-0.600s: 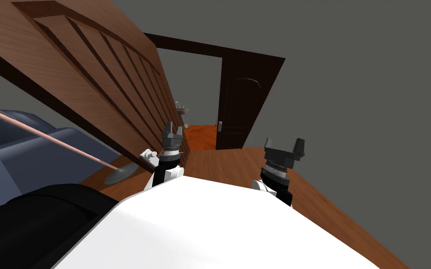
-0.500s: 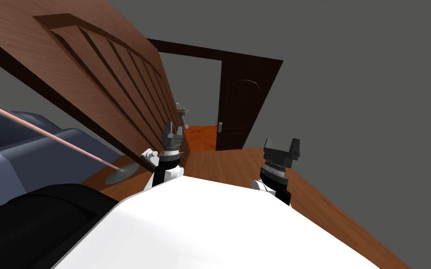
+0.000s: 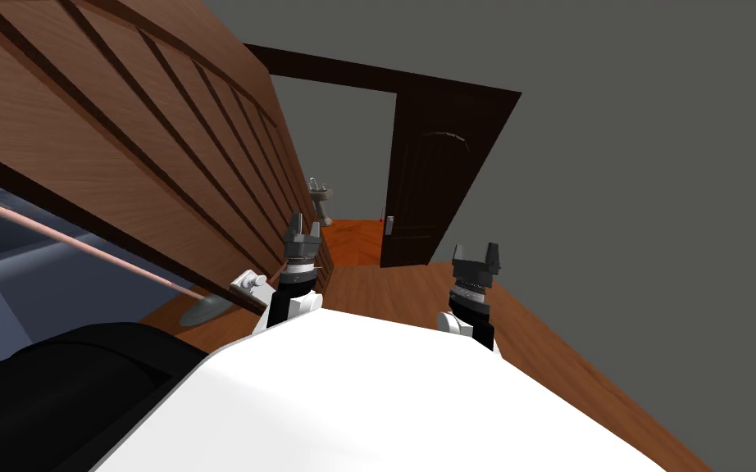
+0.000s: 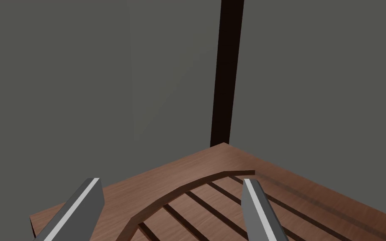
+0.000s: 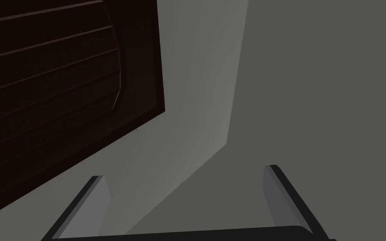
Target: Pull the door open
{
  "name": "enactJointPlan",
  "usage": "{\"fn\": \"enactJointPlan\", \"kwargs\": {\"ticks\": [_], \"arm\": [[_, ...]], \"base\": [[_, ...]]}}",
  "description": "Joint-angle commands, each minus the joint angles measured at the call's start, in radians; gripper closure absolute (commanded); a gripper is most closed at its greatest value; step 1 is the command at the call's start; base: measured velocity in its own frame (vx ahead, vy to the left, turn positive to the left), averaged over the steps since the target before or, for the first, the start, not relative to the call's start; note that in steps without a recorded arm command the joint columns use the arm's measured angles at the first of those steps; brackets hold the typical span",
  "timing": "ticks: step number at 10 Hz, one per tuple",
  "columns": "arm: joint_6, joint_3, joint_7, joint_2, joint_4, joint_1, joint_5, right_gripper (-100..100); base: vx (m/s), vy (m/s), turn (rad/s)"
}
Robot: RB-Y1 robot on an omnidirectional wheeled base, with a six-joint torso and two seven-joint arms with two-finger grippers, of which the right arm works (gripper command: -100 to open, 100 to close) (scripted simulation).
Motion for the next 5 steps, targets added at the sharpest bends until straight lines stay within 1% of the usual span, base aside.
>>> {"fn": "enactJointPlan", "kwargs": {"ticks": [1, 5], "arm": [[0.014, -0.002, 0.003, -0.008, 0.034, -0.021, 0.002, -100], [0.038, -0.004, 0.007, -0.027, 0.128, -0.074, 0.007, -100]], "base": [[0.144, 0.011, 0.039], [0.090, 0.015, 0.044]]}}
